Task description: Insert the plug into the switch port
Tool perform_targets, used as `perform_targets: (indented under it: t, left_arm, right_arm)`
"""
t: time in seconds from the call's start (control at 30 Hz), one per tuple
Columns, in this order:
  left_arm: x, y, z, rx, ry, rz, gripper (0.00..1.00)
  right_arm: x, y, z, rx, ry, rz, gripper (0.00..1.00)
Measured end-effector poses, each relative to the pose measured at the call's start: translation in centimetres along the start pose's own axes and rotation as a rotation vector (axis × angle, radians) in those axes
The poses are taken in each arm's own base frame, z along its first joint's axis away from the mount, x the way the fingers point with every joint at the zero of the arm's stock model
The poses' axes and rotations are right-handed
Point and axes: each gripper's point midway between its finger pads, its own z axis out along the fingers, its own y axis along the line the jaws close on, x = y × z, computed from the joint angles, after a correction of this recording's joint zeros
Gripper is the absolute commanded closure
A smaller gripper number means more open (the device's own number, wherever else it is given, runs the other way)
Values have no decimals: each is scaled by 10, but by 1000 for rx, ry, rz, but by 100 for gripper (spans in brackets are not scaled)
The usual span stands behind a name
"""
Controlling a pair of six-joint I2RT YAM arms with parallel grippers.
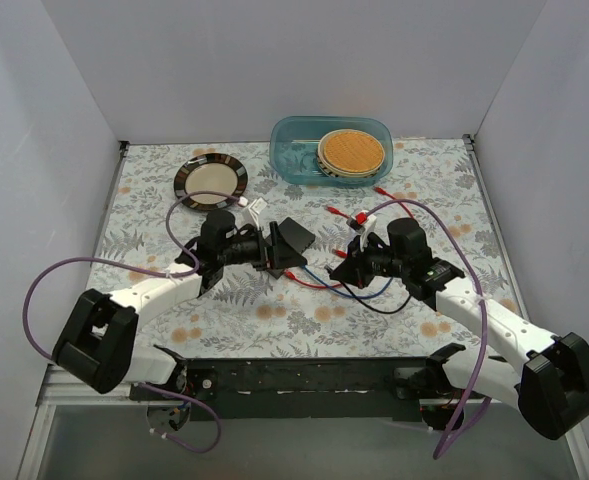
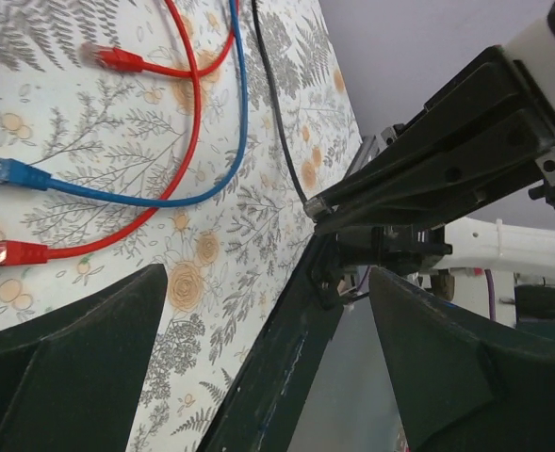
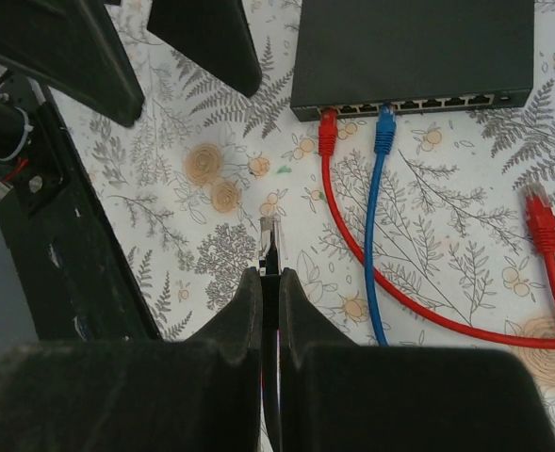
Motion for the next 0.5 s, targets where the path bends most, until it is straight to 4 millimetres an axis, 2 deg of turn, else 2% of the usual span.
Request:
perform_targets:
  t: [0.1,0.3,0.5]
  left_arm:
    - [8,-6,13,21,44,10,26]
    - [15,-16,28,59,77,34,36]
    - [22,-14,40,63,107,31,38]
  right_arm:
    - [-3,6,0,-33,-9,-1,99]
    - [0,11,1,-65,1,11,99]
    - [0,15,0,-83,2,14,99]
